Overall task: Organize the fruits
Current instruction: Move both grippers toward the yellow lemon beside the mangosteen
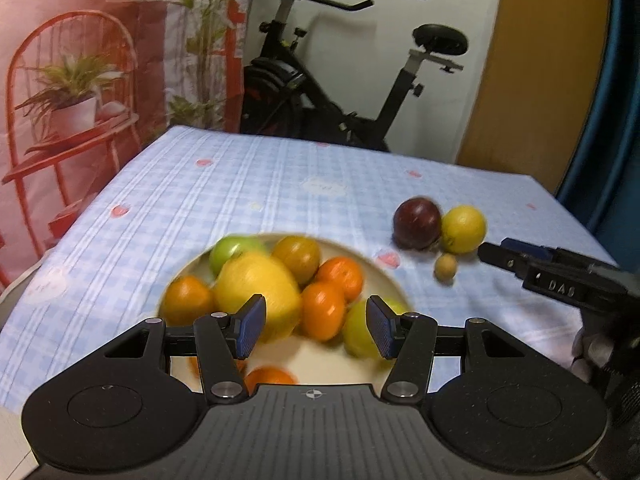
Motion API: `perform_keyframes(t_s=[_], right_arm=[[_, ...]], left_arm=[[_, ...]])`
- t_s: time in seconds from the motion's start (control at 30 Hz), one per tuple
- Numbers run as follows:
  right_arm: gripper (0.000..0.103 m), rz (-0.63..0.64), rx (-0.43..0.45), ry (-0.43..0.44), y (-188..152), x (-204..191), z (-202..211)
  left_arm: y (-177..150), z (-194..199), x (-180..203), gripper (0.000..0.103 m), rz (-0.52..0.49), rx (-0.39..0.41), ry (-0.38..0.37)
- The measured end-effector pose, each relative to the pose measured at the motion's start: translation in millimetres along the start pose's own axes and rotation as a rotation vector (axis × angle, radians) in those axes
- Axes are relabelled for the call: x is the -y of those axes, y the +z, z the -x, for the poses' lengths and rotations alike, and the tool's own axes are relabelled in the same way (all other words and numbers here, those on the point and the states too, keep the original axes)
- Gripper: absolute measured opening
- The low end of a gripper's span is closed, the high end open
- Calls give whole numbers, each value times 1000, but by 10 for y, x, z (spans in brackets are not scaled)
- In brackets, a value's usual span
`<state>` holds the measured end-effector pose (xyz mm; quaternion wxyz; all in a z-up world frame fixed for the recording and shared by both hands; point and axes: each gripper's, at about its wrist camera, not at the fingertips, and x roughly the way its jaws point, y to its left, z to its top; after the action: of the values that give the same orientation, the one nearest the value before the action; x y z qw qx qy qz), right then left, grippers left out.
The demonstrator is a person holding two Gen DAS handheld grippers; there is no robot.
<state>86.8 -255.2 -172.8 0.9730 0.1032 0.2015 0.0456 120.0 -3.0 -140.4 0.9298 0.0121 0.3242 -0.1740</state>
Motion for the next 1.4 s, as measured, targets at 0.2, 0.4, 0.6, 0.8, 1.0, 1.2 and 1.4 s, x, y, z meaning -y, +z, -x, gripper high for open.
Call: perform_keyframes(t_s=[0.2,0.4,0.6,0.8,1.0,1.2,1.4], right_arm=[[55,-30,54,-47,243,194,28],[59,-33,-1,-68,316,452,-184],[66,-35,-55,-26,244,516,-335],[69,17,-83,-6,238,456,-453],[69,16,-101,15,254,466,-547],[69,-30,-131,39,261,544,-592],[69,-55,-144,52,264,583,-606]], left_arm=[[402,-184,241,58,-4,46,-83],[749,-621,628,58,-43,53,-186],[834,-1066,931,58,-85,-28,-248],[815,-1389,1162,58,-167,-105,-277],[840,-1598,1312,58,-255,-138,-273],[812,-1761,1372,58,-286,-173,-248],[803,-1824,1386,58,-303,-198,-240]])
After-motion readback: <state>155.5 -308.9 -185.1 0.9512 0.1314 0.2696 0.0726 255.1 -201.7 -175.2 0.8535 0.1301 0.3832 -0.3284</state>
